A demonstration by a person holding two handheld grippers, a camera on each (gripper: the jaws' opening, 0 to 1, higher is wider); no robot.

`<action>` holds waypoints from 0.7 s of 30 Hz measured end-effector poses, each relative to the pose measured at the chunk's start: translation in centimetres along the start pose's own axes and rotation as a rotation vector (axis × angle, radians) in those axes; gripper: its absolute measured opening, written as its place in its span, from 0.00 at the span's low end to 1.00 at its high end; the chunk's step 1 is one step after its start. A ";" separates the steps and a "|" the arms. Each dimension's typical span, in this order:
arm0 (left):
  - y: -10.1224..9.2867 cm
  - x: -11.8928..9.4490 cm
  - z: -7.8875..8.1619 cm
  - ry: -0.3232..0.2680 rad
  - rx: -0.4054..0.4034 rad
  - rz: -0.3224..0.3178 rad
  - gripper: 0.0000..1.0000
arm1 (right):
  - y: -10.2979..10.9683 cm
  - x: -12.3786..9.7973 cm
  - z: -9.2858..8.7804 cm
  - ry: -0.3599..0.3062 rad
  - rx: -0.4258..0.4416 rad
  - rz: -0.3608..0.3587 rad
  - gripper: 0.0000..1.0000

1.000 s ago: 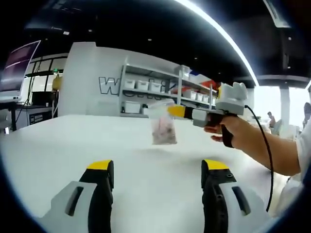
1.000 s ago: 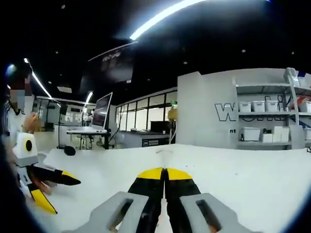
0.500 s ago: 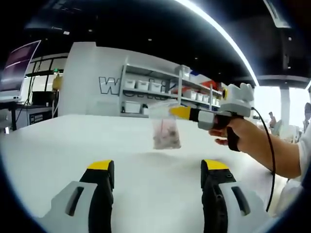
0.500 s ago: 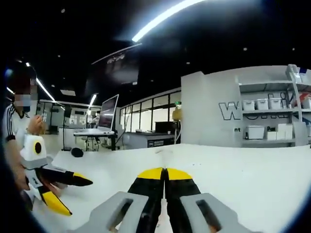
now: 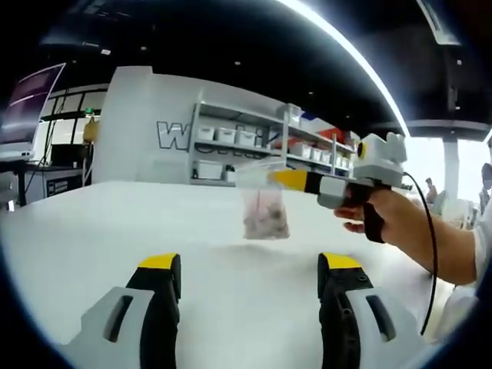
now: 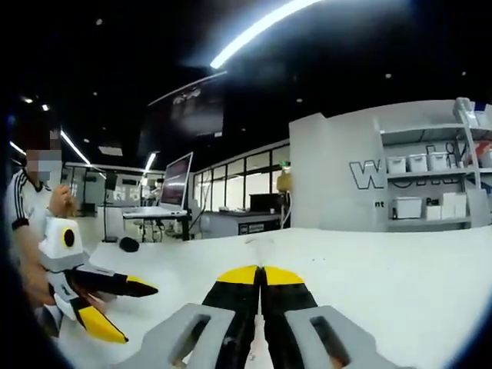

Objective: Open the resealable bag by pulling the two sides of the seal apart until the entire bag opening is separated and visibly accessible.

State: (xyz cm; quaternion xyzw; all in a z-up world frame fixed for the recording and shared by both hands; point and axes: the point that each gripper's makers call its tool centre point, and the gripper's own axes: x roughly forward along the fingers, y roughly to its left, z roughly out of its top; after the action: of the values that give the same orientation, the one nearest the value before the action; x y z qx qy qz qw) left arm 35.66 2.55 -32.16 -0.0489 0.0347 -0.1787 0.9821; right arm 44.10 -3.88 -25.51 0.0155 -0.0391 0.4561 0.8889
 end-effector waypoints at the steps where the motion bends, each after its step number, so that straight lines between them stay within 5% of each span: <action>1: 0.0 0.0 0.0 0.000 0.000 0.000 0.72 | 0.1 -0.1 0.0 0.000 0.000 0.002 0.00; 21: 0.7 -2.1 1.5 -0.051 -0.105 0.000 0.65 | 2.5 -0.9 0.4 -0.015 0.020 0.059 0.00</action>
State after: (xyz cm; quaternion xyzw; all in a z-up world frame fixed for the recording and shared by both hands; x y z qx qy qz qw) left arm 34.04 4.11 -30.64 -0.1048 0.0191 -0.1752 0.9788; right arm 41.58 -3.16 -25.23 0.0265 -0.0415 0.4821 0.8747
